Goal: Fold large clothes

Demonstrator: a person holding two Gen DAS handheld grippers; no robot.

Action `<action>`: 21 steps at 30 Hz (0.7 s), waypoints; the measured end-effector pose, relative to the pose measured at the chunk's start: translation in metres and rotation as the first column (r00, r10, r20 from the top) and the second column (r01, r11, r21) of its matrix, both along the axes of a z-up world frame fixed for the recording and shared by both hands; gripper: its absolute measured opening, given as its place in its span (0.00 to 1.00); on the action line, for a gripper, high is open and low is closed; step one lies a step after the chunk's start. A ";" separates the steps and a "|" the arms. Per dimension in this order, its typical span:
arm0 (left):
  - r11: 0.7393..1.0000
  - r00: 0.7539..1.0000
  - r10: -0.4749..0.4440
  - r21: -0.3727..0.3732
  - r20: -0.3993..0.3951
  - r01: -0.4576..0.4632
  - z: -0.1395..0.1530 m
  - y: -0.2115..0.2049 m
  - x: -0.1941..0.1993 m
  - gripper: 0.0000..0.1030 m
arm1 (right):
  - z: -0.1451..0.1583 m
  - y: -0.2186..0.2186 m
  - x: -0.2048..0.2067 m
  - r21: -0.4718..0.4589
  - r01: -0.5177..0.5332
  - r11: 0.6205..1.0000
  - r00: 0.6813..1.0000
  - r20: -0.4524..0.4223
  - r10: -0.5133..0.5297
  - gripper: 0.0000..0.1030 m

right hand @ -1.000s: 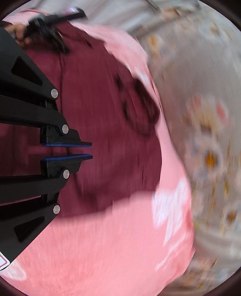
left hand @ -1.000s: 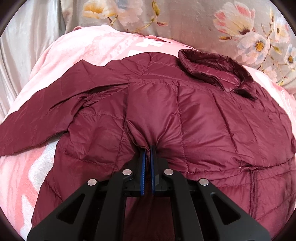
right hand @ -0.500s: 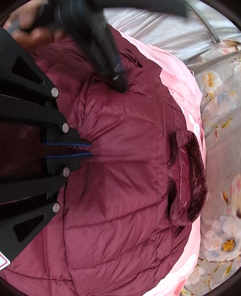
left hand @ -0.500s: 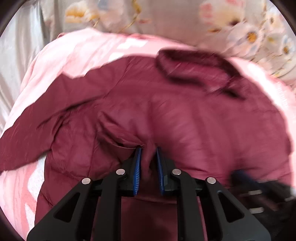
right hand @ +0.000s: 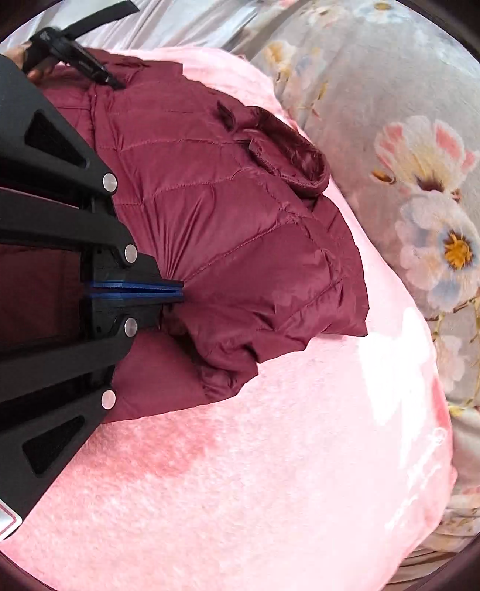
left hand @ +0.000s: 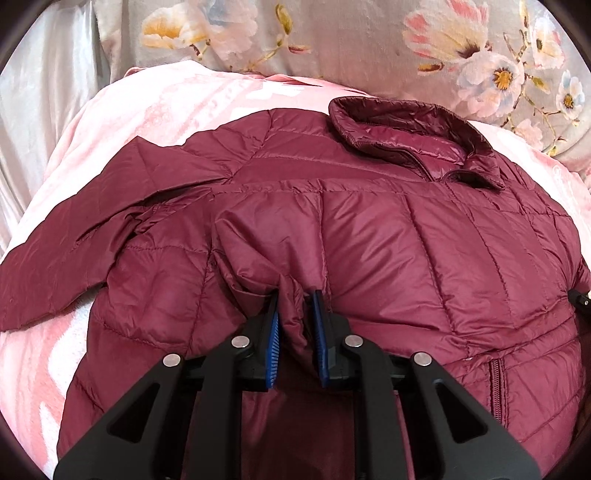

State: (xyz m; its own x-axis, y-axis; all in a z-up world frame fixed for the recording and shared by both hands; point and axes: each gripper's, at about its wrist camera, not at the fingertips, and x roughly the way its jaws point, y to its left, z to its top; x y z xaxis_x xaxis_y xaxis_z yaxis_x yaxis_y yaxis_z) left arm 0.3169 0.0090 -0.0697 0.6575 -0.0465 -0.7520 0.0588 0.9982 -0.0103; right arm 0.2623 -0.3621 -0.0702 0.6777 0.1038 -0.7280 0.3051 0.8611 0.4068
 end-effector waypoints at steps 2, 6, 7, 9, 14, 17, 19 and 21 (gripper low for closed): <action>1.000 1.000 0.000 0.000 0.001 0.000 0.000 0.000 0.000 0.16 | 0.000 0.003 0.003 -0.016 -0.002 1.000 1.000 0.002 0.002 0.00; 1.000 1.000 0.000 -0.001 0.002 0.000 -0.001 0.000 0.000 0.16 | 0.003 0.005 0.006 -0.039 0.007 0.999 1.000 -0.004 -0.008 0.00; 1.000 1.000 0.000 -0.002 0.002 0.000 -0.001 0.000 0.000 0.16 | 0.006 0.007 0.002 -0.070 0.025 0.997 0.999 -0.018 -0.027 0.00; 1.000 1.000 0.000 -0.009 0.002 0.000 -0.001 0.000 0.000 0.16 | 0.024 0.036 -0.003 -0.136 0.000 0.991 1.000 -0.025 -0.004 0.15; 0.998 1.000 0.000 -0.065 0.004 0.000 0.000 0.008 -0.001 0.18 | 0.048 0.159 0.004 -0.193 -0.318 0.928 0.946 0.003 0.325 0.14; 0.990 1.000 -0.009 -0.141 0.001 0.009 0.003 0.020 -0.004 0.33 | 0.027 0.208 0.015 -0.243 -0.400 0.884 0.916 -0.065 0.397 0.14; 0.985 1.000 -0.014 -0.172 -0.002 0.013 0.007 0.031 -0.012 0.45 | 0.009 0.215 0.019 -0.247 -0.398 0.883 0.917 -0.080 0.391 0.13; 0.985 0.999 0.025 -0.172 0.027 -0.020 0.017 0.053 -0.030 0.66 | 0.008 0.211 0.019 -0.226 -0.393 0.891 0.918 -0.053 0.392 0.13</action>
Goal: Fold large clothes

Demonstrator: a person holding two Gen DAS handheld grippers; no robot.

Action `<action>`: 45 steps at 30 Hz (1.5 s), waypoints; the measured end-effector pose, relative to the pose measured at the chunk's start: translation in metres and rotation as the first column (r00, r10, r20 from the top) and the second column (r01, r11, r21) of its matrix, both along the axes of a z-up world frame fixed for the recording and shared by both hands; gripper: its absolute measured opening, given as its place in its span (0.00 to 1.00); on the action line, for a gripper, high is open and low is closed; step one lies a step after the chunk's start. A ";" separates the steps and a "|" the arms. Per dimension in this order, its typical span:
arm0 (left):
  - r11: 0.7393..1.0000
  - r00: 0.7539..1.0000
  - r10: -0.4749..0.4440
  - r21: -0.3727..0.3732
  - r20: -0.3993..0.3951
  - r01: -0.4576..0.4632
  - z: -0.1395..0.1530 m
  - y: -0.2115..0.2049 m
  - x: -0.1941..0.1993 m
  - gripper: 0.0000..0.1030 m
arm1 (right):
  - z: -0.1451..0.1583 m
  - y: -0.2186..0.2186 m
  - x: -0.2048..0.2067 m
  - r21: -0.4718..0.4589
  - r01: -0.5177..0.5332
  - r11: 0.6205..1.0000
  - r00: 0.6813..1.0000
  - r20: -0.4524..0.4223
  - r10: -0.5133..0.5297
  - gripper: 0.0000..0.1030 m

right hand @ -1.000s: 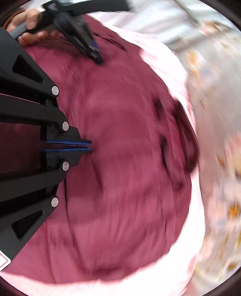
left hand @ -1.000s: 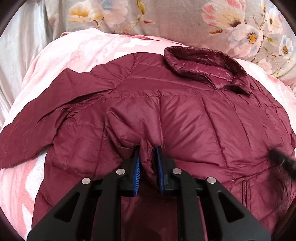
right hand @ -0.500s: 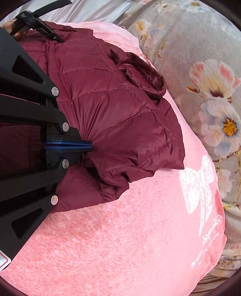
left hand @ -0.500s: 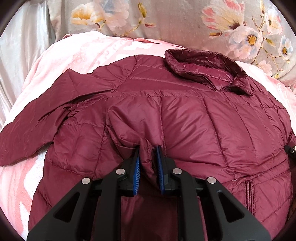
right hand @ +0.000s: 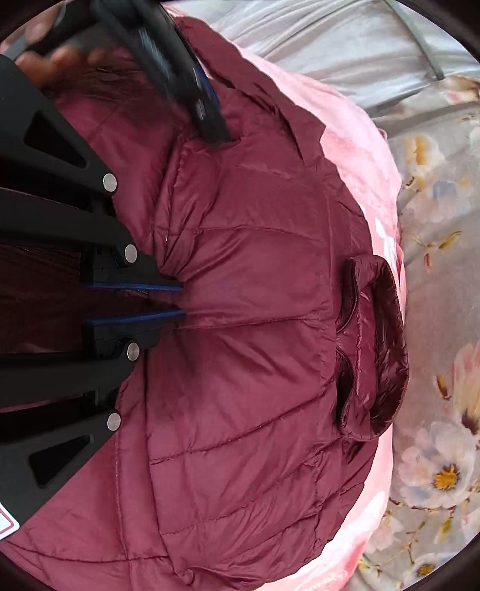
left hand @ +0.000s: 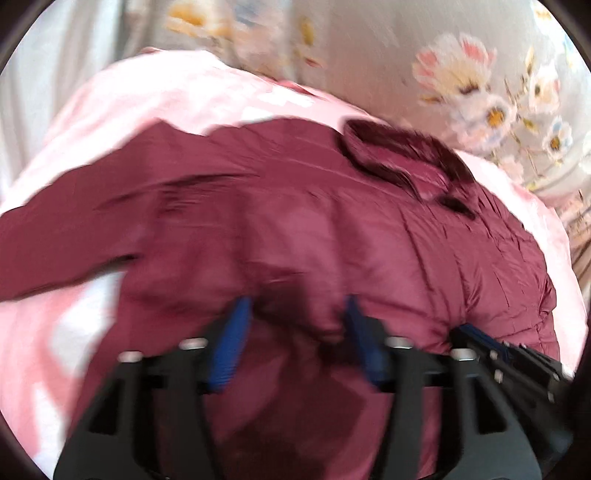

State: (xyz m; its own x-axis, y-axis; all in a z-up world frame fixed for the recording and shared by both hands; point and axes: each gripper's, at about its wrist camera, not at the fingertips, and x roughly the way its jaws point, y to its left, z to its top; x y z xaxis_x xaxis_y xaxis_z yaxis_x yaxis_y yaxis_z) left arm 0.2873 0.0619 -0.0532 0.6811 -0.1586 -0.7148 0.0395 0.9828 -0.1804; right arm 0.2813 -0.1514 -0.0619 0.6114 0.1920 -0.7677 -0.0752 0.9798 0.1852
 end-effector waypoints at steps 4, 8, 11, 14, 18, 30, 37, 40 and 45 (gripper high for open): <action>0.996 0.998 0.062 -0.058 0.026 -0.061 0.016 0.062 -0.026 0.76 | -0.003 -0.005 -0.001 0.032 0.010 0.999 1.000 0.004 -0.010 0.10; 0.971 0.975 0.224 -0.090 -0.005 -0.224 0.019 0.143 -0.041 0.76 | -0.004 0.007 -0.008 -0.057 0.011 0.998 1.000 0.029 -0.009 0.10; 0.912 0.921 0.386 -0.130 -0.048 -0.388 0.011 0.212 -0.053 0.76 | -0.003 0.014 -0.011 -0.114 0.014 0.993 0.999 0.043 -0.009 0.10; 0.818 0.839 0.530 -0.186 -0.125 -0.545 -0.006 0.277 -0.064 0.76 | -0.003 0.015 -0.011 -0.128 0.017 0.992 0.999 0.048 -0.010 0.10; 0.725 0.780 0.599 -0.290 -0.181 -0.625 -0.021 0.332 -0.070 0.74 | -0.003 0.013 -0.010 -0.112 0.016 0.994 0.999 0.048 -0.011 0.11; 0.832 0.842 0.535 -0.135 -0.065 -0.539 0.031 0.300 -0.022 0.05 | -0.001 0.011 -0.012 -0.090 0.025 0.996 0.998 0.052 -0.021 0.11; 0.974 0.965 0.207 -0.127 0.161 -0.188 0.132 0.146 -0.009 0.04 | 0.026 0.002 -0.048 -0.048 0.072 0.996 0.988 0.137 -0.065 0.50; 0.996 0.977 0.030 -0.094 0.210 -0.010 0.155 0.061 -0.007 0.03 | 0.036 -0.007 -0.073 -0.046 0.080 0.996 0.985 0.154 -0.072 0.57; 0.971 0.963 -0.204 -0.088 0.177 0.221 0.146 -0.067 -0.009 0.04 | 0.037 -0.033 -0.105 -0.052 0.106 0.993 0.984 0.152 -0.097 0.57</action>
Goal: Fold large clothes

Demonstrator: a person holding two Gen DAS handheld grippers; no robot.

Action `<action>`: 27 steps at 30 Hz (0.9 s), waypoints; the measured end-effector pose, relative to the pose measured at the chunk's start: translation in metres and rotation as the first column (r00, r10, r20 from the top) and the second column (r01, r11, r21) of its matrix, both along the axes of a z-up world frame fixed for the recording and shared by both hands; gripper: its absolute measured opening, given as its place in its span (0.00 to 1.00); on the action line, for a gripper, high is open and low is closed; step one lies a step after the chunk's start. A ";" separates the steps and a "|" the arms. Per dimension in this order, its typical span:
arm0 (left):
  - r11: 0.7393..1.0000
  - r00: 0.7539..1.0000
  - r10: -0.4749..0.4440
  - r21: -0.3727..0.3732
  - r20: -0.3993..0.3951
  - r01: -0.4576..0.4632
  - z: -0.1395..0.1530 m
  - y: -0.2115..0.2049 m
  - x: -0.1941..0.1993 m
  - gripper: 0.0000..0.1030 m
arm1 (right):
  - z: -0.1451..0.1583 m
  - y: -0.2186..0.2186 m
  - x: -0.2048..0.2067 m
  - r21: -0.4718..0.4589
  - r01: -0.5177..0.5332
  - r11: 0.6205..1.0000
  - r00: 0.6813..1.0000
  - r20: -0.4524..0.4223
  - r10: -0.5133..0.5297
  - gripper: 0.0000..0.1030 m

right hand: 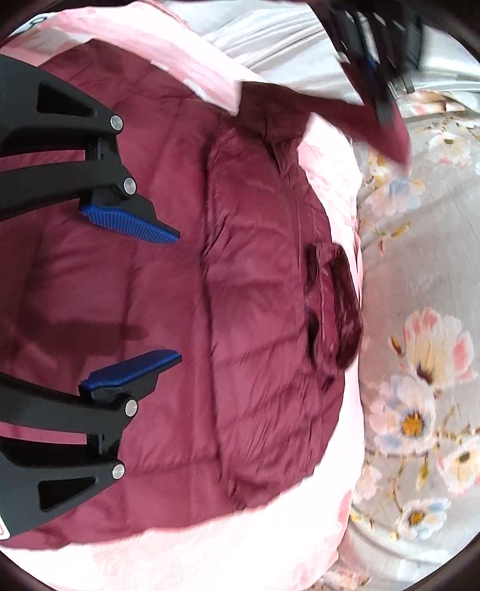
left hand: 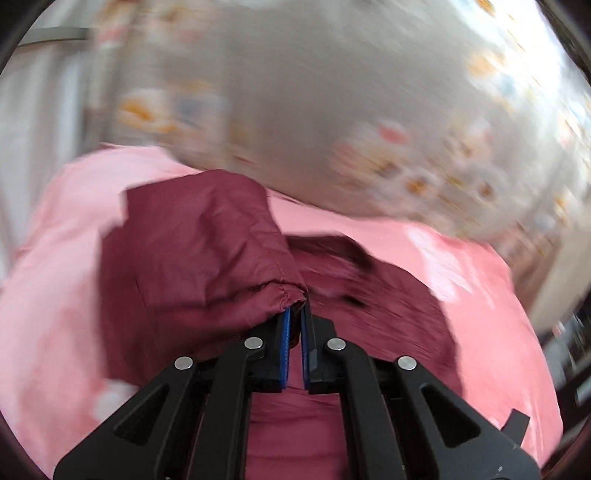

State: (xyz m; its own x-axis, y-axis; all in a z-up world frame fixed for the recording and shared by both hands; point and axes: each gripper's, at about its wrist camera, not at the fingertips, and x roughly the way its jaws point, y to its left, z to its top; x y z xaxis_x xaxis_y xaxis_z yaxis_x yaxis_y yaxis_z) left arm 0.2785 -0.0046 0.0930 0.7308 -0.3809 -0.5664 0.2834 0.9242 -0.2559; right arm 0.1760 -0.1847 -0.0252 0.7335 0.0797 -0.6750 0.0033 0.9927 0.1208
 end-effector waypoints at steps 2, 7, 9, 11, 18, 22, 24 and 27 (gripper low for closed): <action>0.997 0.996 -0.072 -0.017 -0.043 0.071 -0.018 -0.039 -0.003 0.07 | -0.002 -0.013 -0.010 -0.020 0.029 0.999 1.000 0.000 -0.029 0.58; 0.988 0.985 -0.103 -0.126 -0.140 0.086 -0.065 -0.074 -0.009 0.71 | -0.004 -0.048 -0.023 0.026 0.065 0.998 0.998 -0.022 -0.065 0.62; 0.981 0.984 -0.101 -0.180 -0.150 0.073 -0.072 -0.063 -0.010 0.75 | 0.000 -0.054 -0.023 0.040 0.068 0.997 0.998 -0.014 -0.067 0.64; 0.977 0.985 -0.075 -0.210 -0.156 0.041 -0.074 -0.043 -0.010 0.78 | 0.006 -0.060 -0.019 0.069 0.063 0.996 0.998 -0.003 -0.062 0.65; 0.958 0.960 0.156 -0.200 -0.234 -0.205 -0.084 0.067 0.023 0.78 | 0.015 -0.078 0.028 0.140 0.099 0.985 0.995 0.000 -0.100 0.65; 0.904 0.907 0.235 -0.264 -0.349 -0.336 -0.107 0.126 0.043 0.77 | 0.000 -0.094 0.055 0.190 0.179 0.965 0.983 -0.076 -0.168 0.65; 0.875 0.882 0.249 -0.297 -0.401 -0.382 -0.122 0.147 0.052 0.77 | -0.009 -0.098 0.063 0.206 0.199 0.958 0.978 -0.110 -0.179 0.65; 0.836 0.853 0.234 -0.351 -0.467 -0.422 -0.142 0.163 0.064 0.73 | -0.021 -0.096 0.075 0.192 0.207 0.959 0.971 -0.161 -0.178 0.21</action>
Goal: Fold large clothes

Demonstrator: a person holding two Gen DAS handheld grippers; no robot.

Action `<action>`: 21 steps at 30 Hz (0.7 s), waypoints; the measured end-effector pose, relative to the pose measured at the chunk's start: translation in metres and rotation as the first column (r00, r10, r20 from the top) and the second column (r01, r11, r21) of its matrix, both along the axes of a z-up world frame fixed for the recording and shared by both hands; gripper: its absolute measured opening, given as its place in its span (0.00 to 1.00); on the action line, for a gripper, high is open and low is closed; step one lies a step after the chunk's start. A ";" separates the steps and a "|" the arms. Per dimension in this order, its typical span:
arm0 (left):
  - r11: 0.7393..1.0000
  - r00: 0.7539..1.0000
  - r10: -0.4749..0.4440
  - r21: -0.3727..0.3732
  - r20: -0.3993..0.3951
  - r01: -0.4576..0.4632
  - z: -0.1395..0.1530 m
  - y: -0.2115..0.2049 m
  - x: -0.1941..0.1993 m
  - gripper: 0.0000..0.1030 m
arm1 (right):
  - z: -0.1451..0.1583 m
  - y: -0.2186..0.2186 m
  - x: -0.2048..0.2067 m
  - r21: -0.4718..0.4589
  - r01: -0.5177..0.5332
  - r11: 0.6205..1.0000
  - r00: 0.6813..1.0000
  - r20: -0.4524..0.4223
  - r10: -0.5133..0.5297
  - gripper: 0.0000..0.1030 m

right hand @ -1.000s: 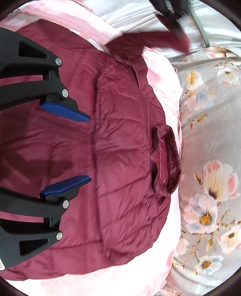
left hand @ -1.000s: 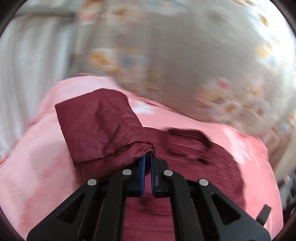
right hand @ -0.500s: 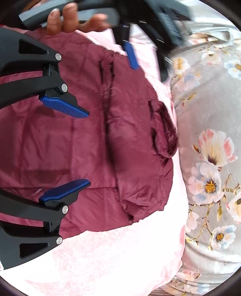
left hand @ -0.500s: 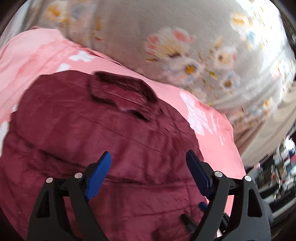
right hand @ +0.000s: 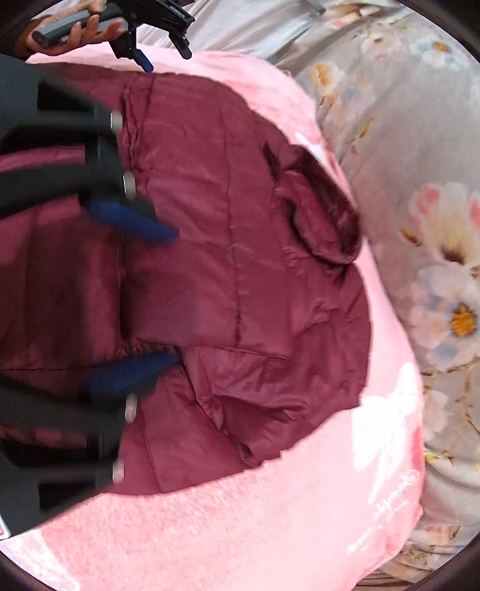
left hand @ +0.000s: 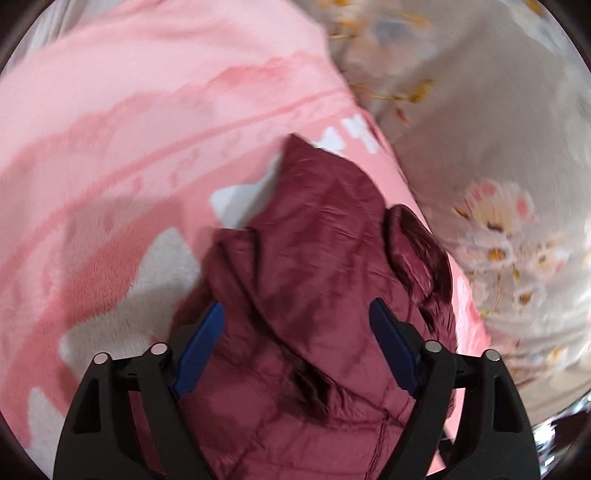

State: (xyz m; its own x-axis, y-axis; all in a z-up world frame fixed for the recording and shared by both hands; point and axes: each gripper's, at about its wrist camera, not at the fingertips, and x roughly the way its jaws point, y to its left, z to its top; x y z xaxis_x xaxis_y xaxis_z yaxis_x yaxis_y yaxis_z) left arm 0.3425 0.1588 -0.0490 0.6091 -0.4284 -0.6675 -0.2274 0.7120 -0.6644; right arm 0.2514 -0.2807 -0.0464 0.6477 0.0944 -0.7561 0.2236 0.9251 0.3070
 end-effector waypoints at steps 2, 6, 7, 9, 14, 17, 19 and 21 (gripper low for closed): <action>0.999 0.999 0.012 -0.038 -0.034 -0.013 -0.012 0.006 0.008 0.61 | 0.007 0.005 0.004 -0.017 -0.020 1.000 1.000 0.010 0.020 0.05; 0.999 0.999 0.029 -0.037 -0.042 -0.030 -0.018 0.012 0.019 0.49 | 0.077 0.017 -0.004 -0.120 -0.034 0.992 0.979 0.198 0.057 0.04; 0.999 0.999 0.039 -0.024 -0.036 -0.040 -0.015 0.012 0.020 0.47 | 0.092 0.017 -0.005 -0.132 -0.031 0.991 0.971 0.233 0.061 0.04; 0.999 0.998 0.051 -0.002 -0.027 -0.051 -0.012 0.012 0.020 0.47 | 0.121 0.014 -0.005 -0.157 -0.023 0.987 0.952 0.299 0.070 0.04; 1.000 1.000 0.024 0.014 0.007 -0.024 -0.004 -0.001 0.014 0.47 | 0.124 -0.002 0.009 -0.186 -0.004 0.983 0.956 0.288 0.058 0.04; 1.000 1.000 -0.005 0.030 0.001 0.005 -0.006 -0.014 0.019 0.47 | 0.116 -0.009 0.008 -0.154 -0.012 0.988 0.962 0.268 0.054 0.04; 0.998 1.000 0.008 0.062 -0.016 -0.007 -0.010 -0.018 0.024 0.47 | 0.113 -0.011 0.005 -0.158 -0.010 0.987 0.962 0.267 0.052 0.04; 0.991 0.999 0.039 0.129 -0.024 -0.036 -0.013 -0.018 0.026 0.34 | 0.106 -0.014 0.002 -0.163 -0.014 0.987 0.966 0.254 0.056 0.04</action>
State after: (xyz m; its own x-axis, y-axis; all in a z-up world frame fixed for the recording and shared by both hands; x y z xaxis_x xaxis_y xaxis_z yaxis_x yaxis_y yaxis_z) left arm 0.3689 0.1407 -0.0618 0.6042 -0.3151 -0.7319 -0.2717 0.7819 -0.5610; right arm 0.2532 -0.2949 0.0597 0.8204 0.0133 -0.5716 0.1230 0.9722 0.1991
